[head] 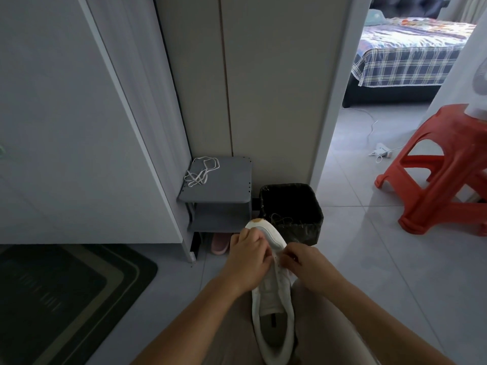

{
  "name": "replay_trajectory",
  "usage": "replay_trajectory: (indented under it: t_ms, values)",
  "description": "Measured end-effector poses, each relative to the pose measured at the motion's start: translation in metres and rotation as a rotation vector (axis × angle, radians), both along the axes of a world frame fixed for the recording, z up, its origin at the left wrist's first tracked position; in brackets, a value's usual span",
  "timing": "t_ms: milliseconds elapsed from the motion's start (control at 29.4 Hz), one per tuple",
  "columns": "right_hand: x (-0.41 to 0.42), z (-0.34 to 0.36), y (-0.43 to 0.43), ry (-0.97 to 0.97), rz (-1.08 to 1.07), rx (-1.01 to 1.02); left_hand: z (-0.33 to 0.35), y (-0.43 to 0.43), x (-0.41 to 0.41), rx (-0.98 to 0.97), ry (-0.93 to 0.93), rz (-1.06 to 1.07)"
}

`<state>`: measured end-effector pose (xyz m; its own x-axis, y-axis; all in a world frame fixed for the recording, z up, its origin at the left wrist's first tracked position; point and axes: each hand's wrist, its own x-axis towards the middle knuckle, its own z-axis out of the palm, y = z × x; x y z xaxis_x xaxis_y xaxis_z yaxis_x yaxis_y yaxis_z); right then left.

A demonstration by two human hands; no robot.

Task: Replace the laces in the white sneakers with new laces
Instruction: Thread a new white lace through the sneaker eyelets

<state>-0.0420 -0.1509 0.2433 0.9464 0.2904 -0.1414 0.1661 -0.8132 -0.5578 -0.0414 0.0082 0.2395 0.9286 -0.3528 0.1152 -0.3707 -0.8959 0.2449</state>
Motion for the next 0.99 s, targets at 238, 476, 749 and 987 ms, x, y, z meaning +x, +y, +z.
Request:
replay_trajectory:
  t_ms: [238,476,749,987]
  values:
    - [-0.005,0.0,0.01,-0.154,-0.005,-0.059,-0.008,-0.013,-0.004,-0.128,-0.195,0.148]
    - [0.004,0.008,0.005,-0.025,0.076,0.088,-0.022,0.004,-0.027,-0.852,0.162,0.556]
    - [0.004,0.002,0.004,0.173,-0.128,0.216,-0.026,0.009,-0.035,-0.859,0.262,0.495]
    - [-0.007,0.001,0.001,-0.12,0.016,0.144,-0.017,0.014,-0.032,-0.91,0.27,0.391]
